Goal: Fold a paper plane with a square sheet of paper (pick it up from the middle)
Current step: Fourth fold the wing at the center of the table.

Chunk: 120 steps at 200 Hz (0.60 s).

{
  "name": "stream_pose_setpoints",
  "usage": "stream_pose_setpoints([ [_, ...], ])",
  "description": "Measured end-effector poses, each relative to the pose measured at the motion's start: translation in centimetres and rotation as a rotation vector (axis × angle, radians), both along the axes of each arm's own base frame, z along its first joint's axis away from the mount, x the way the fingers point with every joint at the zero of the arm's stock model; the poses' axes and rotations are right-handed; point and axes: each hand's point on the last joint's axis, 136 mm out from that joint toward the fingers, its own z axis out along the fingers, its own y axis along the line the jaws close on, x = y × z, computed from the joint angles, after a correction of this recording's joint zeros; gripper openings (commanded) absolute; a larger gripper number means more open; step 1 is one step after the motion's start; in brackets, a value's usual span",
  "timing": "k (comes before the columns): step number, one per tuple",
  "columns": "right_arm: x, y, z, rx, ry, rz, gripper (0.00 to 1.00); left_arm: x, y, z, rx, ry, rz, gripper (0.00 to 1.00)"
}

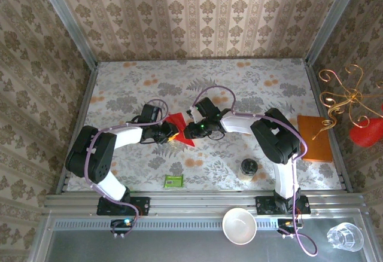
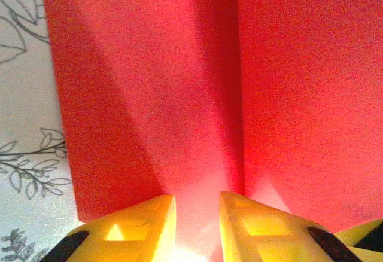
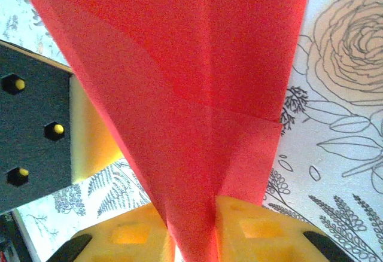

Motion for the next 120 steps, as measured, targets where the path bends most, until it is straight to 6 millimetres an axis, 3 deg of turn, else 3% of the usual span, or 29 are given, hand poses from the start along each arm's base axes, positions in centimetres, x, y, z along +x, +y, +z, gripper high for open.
stream_pose_setpoints([
  [120,-1.2,-0.5,-1.1,-0.145,-0.045,-0.022,0.16,-0.1,0.1,-0.7,0.010,0.017,0.002,0.20],
])
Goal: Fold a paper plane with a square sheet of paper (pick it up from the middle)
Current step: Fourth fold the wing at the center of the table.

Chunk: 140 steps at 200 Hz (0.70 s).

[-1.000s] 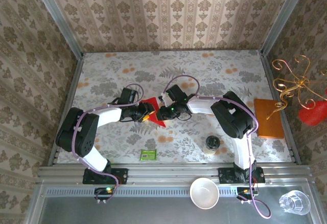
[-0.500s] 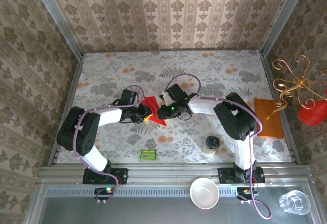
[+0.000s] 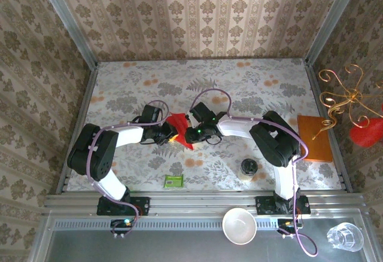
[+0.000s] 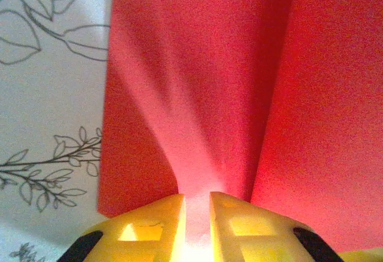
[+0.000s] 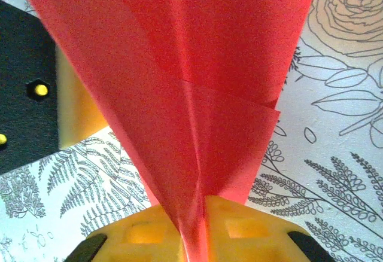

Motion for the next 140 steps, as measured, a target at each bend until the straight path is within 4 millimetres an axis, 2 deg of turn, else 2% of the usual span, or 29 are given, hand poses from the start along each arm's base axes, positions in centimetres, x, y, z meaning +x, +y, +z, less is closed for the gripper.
stream_pose_setpoints([
  [67,-0.08,-0.02,-0.14,-0.017,-0.009,-0.002,0.15,-0.05,0.02,-0.06,0.001,0.001,0.000,0.19],
  [116,0.00,-0.19,-0.15,-0.026,-0.016,-0.003,0.27,-0.06,0.03,-0.06,0.001,0.002,0.000,0.19],
  [140,0.15,-0.57,0.42,-0.047,-0.039,-0.011,0.29,-0.06,0.03,-0.06,0.001,0.002,0.000,0.19],
])
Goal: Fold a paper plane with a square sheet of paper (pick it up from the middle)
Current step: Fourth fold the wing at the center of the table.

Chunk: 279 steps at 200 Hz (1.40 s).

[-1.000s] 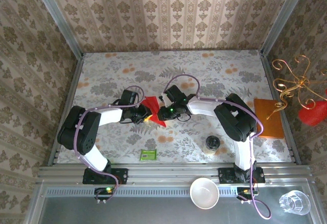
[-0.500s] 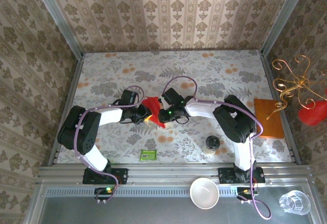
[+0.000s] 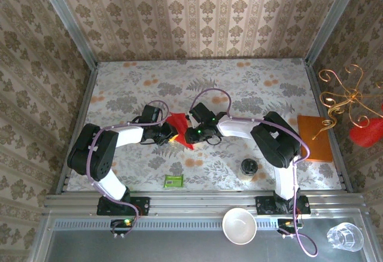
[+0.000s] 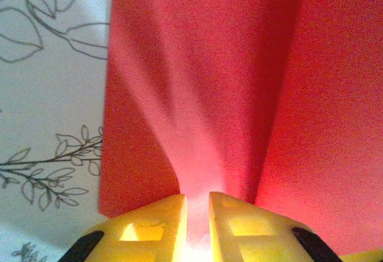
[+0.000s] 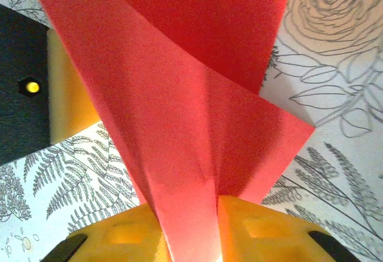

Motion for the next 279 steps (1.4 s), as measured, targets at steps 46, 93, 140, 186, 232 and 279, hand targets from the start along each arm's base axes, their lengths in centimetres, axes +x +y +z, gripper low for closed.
stream_pose_setpoints([
  [46,0.2,0.5,1.0,-0.026,-0.049,0.018,0.29,0.0,0.0,0.0,0.000,0.000,0.000,0.19],
  [93,-0.2,0.7,1.0,-0.040,-0.056,0.042,0.21,0.0,0.0,0.0,0.000,0.000,0.000,0.19],
  [140,-0.4,0.9,1.2,-0.047,-0.062,0.056,0.16,0.0,0.0,0.0,0.000,0.000,0.000,0.19],
  [186,-0.6,1.3,1.0,-0.054,-0.071,0.082,0.13,0.0,0.0,0.0,0.000,0.000,0.000,0.19],
  [232,-0.8,1.2,0.3,-0.062,-0.057,0.085,0.12,0.0,0.0,0.0,0.000,0.000,0.000,0.19],
  [279,-1.0,1.4,0.1,-0.050,-0.039,0.093,0.10,0.0,0.0,0.0,0.001,0.000,0.000,0.19],
])
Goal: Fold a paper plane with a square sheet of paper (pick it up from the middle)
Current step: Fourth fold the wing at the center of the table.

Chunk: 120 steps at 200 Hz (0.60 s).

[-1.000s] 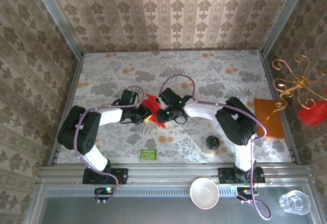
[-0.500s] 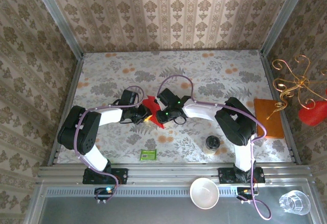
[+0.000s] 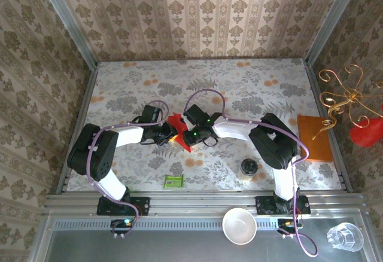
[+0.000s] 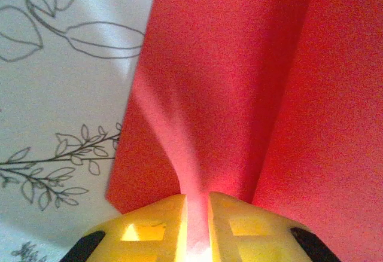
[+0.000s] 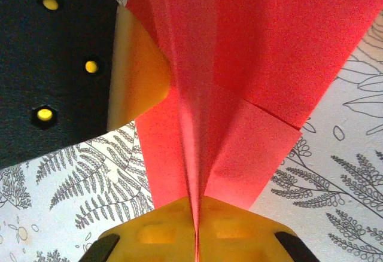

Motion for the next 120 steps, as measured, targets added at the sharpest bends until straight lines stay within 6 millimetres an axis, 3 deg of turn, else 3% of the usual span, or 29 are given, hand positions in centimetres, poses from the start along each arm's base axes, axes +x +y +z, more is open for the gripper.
stream_pose_setpoints([
  [32,-0.1,0.0,-0.3,0.021,0.037,0.004,0.10,0.0,0.2,0.3,0.008,-0.006,0.006,0.20],
  [70,-0.4,0.0,-1.0,0.059,0.103,0.017,0.09,0.6,0.2,2.5,-0.006,-0.072,0.018,0.21],
  [120,0.1,-0.3,-0.2,0.193,0.189,0.027,0.10,1.0,-0.2,4.1,-0.041,-0.118,0.010,0.20],
])
